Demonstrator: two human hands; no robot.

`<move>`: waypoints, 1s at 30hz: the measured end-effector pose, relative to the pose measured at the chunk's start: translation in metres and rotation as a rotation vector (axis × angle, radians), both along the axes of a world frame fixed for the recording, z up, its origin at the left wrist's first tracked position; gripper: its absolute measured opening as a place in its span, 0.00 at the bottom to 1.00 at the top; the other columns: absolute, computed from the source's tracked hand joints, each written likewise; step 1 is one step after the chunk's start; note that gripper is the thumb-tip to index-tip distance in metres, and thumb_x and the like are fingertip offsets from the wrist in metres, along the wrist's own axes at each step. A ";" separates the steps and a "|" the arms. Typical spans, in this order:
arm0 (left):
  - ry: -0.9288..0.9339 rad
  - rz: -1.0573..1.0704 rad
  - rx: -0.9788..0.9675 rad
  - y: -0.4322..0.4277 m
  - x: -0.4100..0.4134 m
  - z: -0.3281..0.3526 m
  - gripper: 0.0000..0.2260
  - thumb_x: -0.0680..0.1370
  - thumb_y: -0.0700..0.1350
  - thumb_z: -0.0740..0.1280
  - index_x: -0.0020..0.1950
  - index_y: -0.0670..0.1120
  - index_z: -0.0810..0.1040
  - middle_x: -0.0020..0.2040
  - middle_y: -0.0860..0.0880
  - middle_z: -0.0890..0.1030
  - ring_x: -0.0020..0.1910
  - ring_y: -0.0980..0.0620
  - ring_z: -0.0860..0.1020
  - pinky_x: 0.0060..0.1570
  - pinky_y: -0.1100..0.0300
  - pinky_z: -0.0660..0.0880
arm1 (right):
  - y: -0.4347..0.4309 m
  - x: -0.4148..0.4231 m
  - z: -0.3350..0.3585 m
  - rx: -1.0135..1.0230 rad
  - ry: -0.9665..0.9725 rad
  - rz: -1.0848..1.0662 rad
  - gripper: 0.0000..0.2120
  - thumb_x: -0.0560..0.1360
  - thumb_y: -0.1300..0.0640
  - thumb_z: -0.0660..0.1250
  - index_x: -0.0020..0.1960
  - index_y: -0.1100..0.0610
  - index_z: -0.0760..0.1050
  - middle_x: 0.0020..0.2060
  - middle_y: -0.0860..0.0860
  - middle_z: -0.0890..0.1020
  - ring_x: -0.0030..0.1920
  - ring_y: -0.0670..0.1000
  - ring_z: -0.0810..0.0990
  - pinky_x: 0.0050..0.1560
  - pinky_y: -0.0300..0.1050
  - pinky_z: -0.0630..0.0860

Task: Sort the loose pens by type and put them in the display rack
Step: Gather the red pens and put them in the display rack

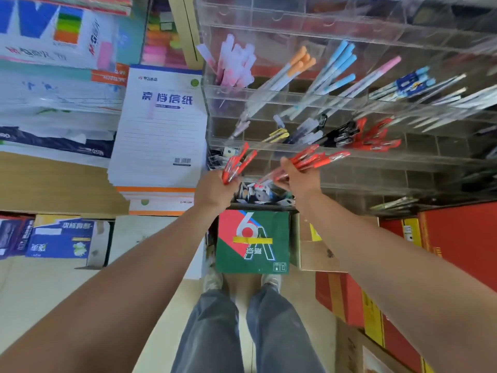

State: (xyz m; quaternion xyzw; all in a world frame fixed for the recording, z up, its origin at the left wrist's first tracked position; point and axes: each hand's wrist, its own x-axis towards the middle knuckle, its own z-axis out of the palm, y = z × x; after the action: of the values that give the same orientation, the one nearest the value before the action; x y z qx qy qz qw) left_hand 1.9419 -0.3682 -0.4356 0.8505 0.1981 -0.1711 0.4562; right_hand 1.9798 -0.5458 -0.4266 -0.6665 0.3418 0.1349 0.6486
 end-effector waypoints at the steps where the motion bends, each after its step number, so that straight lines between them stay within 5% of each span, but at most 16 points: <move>1: -0.020 0.008 0.034 0.004 0.002 0.000 0.09 0.78 0.50 0.66 0.45 0.45 0.80 0.41 0.41 0.84 0.37 0.38 0.81 0.43 0.46 0.80 | 0.004 0.005 -0.001 -0.070 -0.008 -0.011 0.08 0.74 0.54 0.72 0.40 0.55 0.75 0.40 0.52 0.82 0.43 0.54 0.84 0.50 0.52 0.82; 13: -0.107 -0.059 -0.037 0.009 0.010 -0.027 0.10 0.78 0.49 0.64 0.50 0.44 0.79 0.37 0.42 0.82 0.37 0.39 0.81 0.37 0.43 0.80 | 0.050 0.012 -0.047 -0.231 0.066 -0.245 0.22 0.68 0.48 0.76 0.54 0.61 0.77 0.50 0.53 0.83 0.50 0.52 0.81 0.53 0.41 0.75; 22: -0.113 -0.079 -0.032 0.010 0.012 -0.023 0.10 0.79 0.48 0.65 0.53 0.43 0.80 0.40 0.42 0.83 0.38 0.41 0.81 0.38 0.45 0.80 | 0.047 0.021 -0.043 -0.293 0.100 -0.190 0.15 0.72 0.48 0.73 0.48 0.59 0.77 0.45 0.52 0.83 0.42 0.51 0.80 0.47 0.43 0.76; 30: -0.103 -0.070 -0.012 0.010 0.011 -0.021 0.09 0.78 0.47 0.64 0.50 0.43 0.80 0.36 0.43 0.82 0.36 0.41 0.81 0.39 0.45 0.80 | 0.034 0.021 -0.039 -0.091 0.076 -0.141 0.03 0.75 0.63 0.69 0.47 0.61 0.76 0.42 0.55 0.84 0.40 0.53 0.85 0.41 0.40 0.81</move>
State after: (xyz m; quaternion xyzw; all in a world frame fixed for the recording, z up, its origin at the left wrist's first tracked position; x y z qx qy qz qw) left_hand 1.9525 -0.3582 -0.4566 0.8617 0.1437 -0.1443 0.4647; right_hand 2.0009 -0.5116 -0.4655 -0.6641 0.4179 0.0984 0.6122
